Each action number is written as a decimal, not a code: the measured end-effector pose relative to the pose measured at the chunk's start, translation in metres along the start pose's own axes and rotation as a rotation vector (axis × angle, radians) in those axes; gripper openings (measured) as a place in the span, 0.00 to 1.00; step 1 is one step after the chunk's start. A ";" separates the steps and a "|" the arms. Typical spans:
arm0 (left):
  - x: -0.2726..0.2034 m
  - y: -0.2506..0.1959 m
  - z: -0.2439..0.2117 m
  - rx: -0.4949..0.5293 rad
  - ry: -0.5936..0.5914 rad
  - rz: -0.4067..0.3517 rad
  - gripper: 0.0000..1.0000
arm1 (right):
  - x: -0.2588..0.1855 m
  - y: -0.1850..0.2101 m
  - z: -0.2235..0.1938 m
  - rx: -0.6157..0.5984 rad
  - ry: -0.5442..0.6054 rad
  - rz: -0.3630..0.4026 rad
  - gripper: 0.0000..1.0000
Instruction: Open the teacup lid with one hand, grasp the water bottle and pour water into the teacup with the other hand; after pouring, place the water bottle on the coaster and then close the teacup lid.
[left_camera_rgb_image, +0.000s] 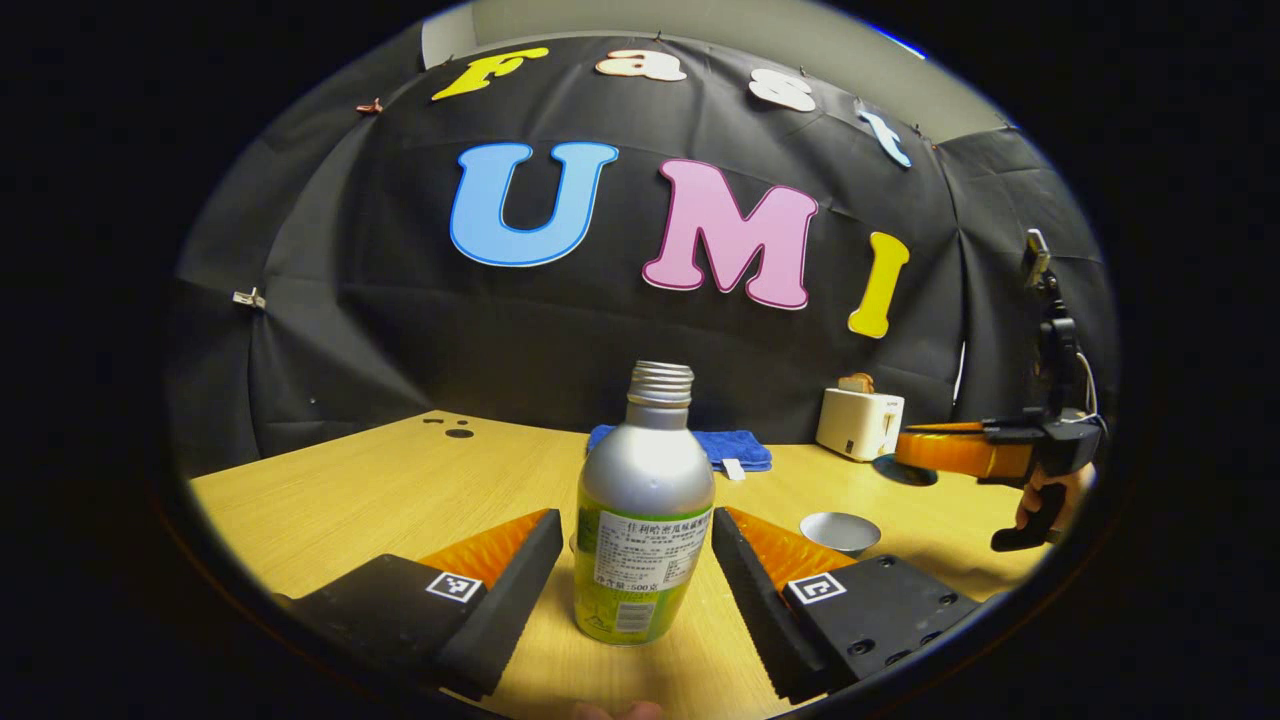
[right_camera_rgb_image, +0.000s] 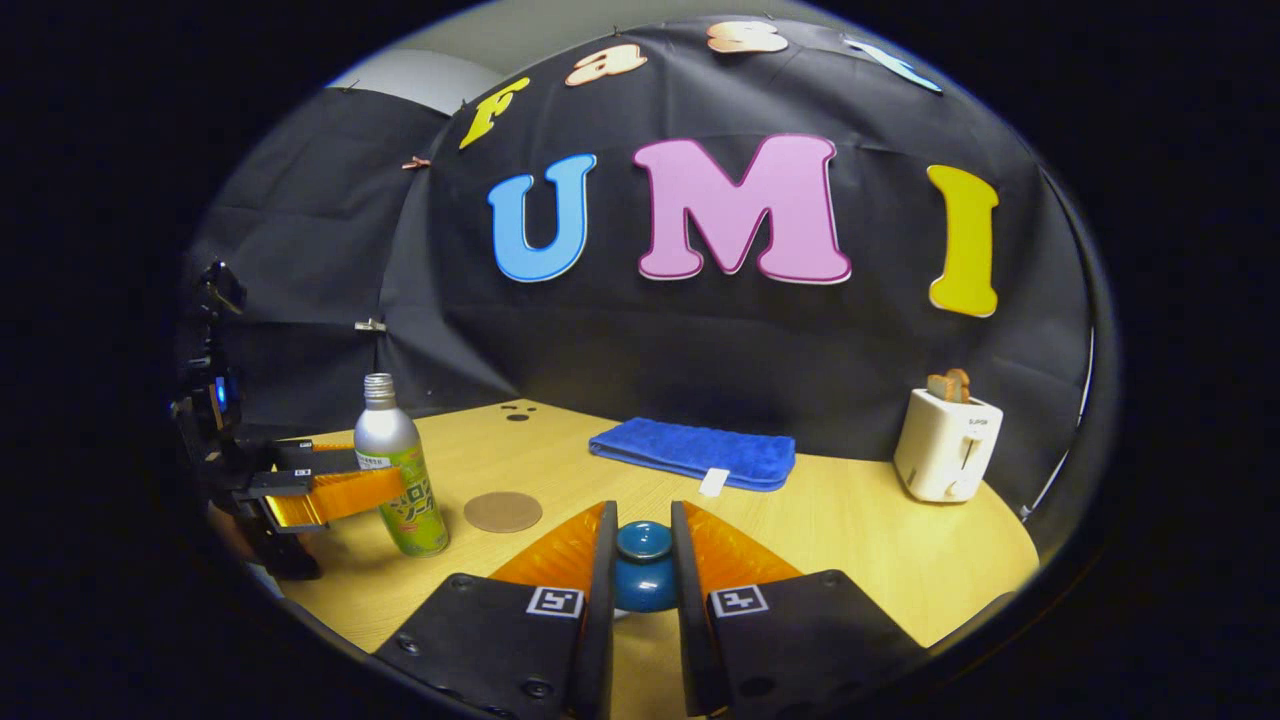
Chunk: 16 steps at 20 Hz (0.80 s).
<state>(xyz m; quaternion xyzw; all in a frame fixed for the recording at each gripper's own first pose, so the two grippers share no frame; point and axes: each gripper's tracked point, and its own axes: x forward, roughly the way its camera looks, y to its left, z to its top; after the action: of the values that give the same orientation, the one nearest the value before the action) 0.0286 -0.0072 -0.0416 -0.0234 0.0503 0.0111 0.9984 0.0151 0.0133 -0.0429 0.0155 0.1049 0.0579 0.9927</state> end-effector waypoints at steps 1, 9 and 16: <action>0.001 0.000 -0.002 -0.001 0.004 0.005 0.95 | -0.005 -0.004 0.004 -0.002 -0.012 -0.009 0.31; 0.010 -0.002 -0.003 0.123 0.045 0.068 0.83 | -0.030 -0.031 0.013 0.018 -0.067 -0.042 0.31; 0.021 -0.029 0.028 0.505 -0.007 0.069 0.81 | -0.049 -0.060 0.015 0.015 -0.095 -0.100 0.31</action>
<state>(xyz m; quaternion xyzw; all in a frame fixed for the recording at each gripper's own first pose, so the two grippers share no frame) 0.0527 -0.0347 -0.0150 0.2283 0.0487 0.0323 0.9718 -0.0226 -0.0526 -0.0208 0.0205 0.0586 0.0067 0.9980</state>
